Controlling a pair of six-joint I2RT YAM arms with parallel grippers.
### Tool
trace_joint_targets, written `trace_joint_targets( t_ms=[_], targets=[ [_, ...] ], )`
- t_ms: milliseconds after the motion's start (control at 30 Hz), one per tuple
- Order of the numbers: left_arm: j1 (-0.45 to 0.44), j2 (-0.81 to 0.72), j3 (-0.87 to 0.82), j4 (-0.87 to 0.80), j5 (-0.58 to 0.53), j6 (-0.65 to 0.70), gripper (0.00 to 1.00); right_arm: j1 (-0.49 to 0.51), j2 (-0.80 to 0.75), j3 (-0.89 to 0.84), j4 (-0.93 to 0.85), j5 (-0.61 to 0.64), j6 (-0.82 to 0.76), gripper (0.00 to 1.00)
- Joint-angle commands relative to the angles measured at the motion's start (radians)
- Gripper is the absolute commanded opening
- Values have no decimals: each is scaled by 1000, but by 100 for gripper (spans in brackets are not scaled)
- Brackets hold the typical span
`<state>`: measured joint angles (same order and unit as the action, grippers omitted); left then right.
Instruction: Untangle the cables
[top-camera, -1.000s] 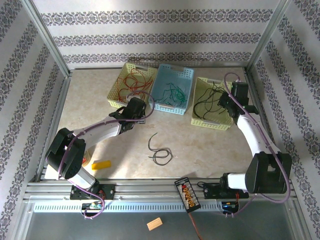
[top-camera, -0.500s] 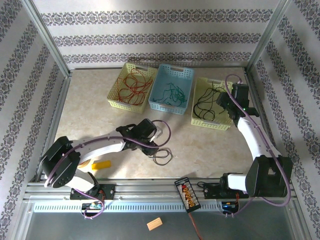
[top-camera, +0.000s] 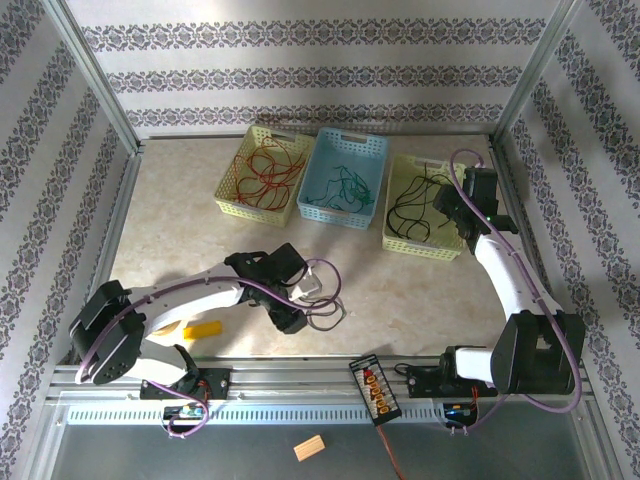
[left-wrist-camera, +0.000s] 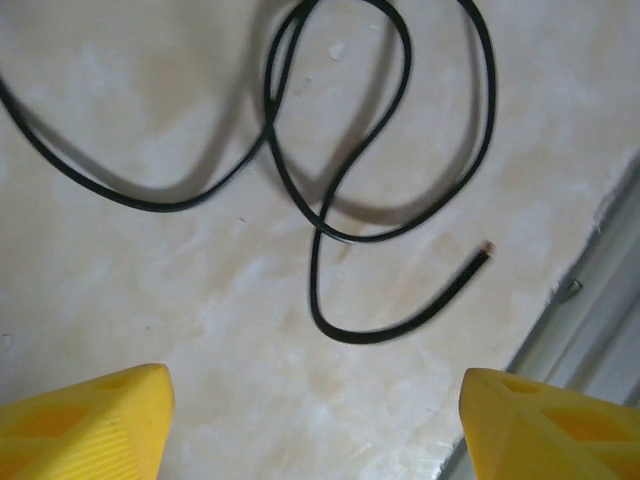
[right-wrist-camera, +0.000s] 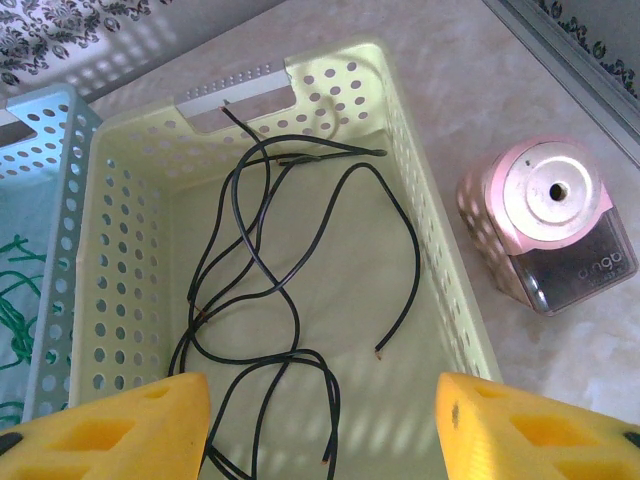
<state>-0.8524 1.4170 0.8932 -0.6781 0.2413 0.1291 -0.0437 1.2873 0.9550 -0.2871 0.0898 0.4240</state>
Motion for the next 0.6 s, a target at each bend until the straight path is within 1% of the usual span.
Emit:
trace_joint_targets(
  t_ms=[0, 67, 167, 233, 300, 367, 433, 500, 567],
  targets=[
    [-25, 34, 38, -93, 47, 98, 78, -5, 3, 1, 2, 16, 10, 61],
    [-31, 47, 51, -102, 41, 122, 79, -5, -3, -2, 2, 17, 9, 61],
    [-39, 64, 42, -31, 7, 146, 80, -5, -5, -9, 4, 24, 7, 61],
    [-40, 98, 51, 11, -6, 160, 77, -7, 1, -7, 0, 17, 8, 61],
    [-41, 127, 57, 44, -45, 167, 72, -7, 0, -7, -2, 7, 9, 61],
    [-40, 149, 60, 87, -58, 174, 59, -7, -9, -14, 1, 7, 11, 61],
    [-40, 163, 65, 135, -78, 168, 42, -9, -16, -19, 1, 8, 8, 61],
    [-40, 157, 63, 189, -95, 151, 28, -10, -22, -22, -2, 4, 1, 61],
    [-40, 141, 62, 227, -100, 131, 6, -12, -29, -24, -7, 1, -2, 61]
  ],
)
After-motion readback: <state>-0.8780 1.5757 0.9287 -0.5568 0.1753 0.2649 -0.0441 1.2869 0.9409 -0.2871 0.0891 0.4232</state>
